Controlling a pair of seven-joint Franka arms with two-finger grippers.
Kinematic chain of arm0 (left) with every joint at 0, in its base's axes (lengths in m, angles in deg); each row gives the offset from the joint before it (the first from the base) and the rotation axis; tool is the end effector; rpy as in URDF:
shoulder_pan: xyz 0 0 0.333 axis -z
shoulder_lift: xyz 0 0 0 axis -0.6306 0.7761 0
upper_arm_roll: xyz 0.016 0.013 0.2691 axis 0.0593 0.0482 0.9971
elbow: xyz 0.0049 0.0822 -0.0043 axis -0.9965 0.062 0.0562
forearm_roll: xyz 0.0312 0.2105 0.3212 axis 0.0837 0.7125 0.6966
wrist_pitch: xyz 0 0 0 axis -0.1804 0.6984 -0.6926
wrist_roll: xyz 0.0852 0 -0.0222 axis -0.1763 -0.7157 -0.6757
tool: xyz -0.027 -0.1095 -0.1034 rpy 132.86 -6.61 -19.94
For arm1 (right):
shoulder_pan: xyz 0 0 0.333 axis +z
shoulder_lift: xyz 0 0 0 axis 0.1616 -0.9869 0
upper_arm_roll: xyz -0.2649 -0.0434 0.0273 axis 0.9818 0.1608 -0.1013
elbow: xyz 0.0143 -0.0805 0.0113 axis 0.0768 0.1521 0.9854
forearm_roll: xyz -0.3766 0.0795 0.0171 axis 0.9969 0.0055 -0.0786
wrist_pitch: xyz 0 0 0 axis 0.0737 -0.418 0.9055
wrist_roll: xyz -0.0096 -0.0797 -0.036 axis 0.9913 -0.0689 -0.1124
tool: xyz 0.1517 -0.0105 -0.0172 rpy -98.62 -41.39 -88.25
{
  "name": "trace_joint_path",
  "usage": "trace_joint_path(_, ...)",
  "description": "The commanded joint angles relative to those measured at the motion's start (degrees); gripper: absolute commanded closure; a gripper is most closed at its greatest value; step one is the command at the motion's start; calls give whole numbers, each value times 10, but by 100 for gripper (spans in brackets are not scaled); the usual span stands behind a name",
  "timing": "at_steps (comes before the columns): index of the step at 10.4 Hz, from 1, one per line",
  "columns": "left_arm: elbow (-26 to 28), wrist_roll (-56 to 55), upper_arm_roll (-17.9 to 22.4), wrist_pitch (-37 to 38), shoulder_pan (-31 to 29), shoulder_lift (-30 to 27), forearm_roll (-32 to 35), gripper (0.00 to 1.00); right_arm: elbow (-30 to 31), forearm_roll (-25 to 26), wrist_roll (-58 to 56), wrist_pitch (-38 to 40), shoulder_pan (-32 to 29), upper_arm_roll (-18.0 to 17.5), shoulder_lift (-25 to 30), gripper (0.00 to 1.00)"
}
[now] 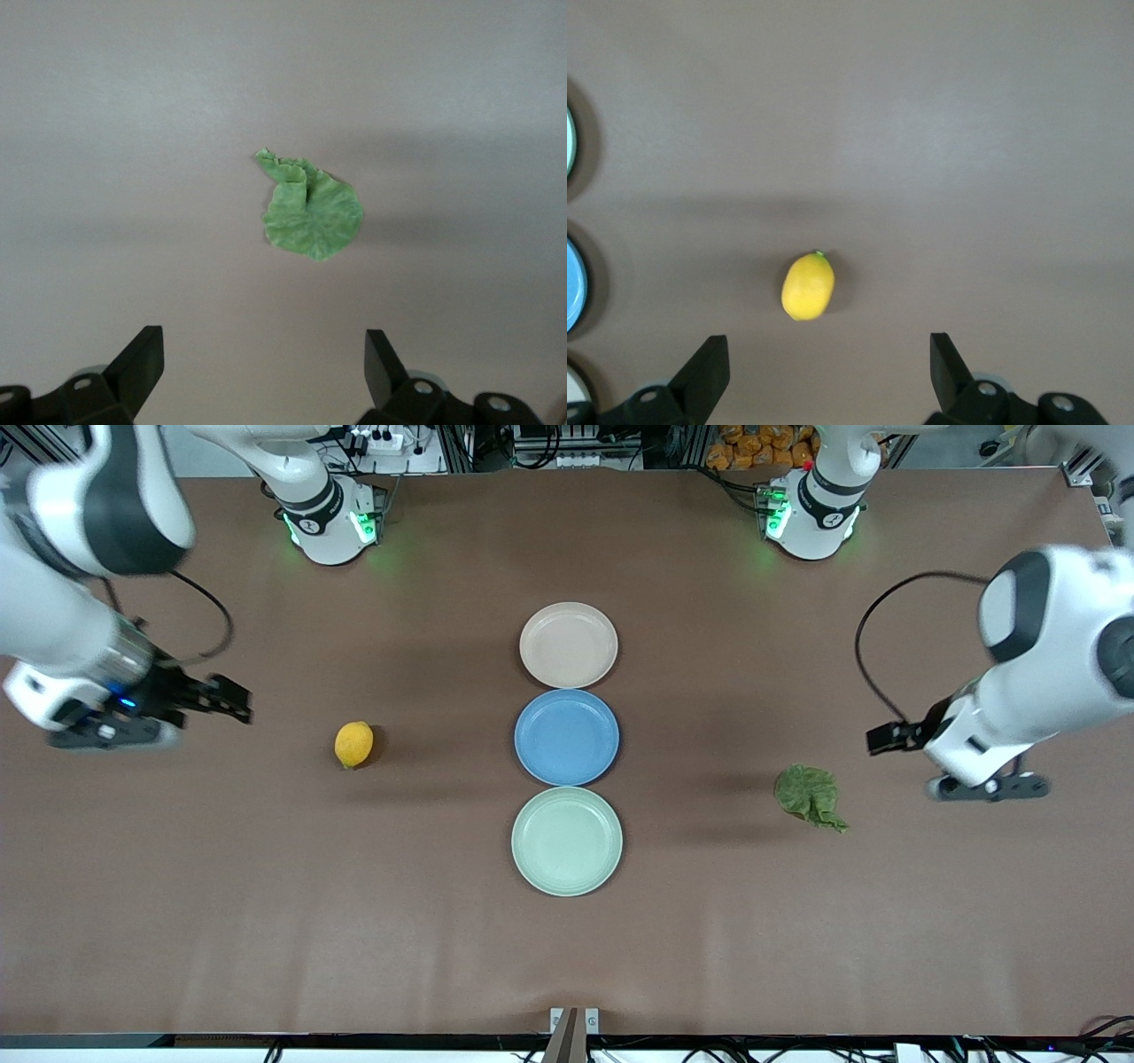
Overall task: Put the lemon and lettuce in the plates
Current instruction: 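Lower the right gripper onto the lemon while the left gripper descends to lettuce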
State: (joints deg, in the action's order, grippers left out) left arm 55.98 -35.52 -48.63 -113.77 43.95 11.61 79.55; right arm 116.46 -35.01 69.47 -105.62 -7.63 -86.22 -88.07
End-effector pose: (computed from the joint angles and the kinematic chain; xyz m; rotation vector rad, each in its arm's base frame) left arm 0.5970 -0.0626 0.3252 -3.1278 -0.0117 0.1753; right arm 0.5633 0.0600 0.3825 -3.1122 -0.0492 0.0304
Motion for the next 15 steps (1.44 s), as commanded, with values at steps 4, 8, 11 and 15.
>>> trace_joint_path(4, 37, 4, -1, -134, 9, 113, 11, 0, 68, -58, 52, -62, 24, 1, -68, 0)
trace_joint_path(8, 34, 2, -2, -210, 15, 170, 11, 0, 132, -60, 102, -161, 34, 0, -117, 0)
trace_joint_path(11, 29, 1, -2, -246, 15, 199, 10, 0, 133, -72, 105, -178, 36, 0, -148, 0)
trace_joint_path(15, 30, 1, -2, -266, 15, 219, 6, 7, 132, -82, 104, -192, 33, 1, -183, 0)
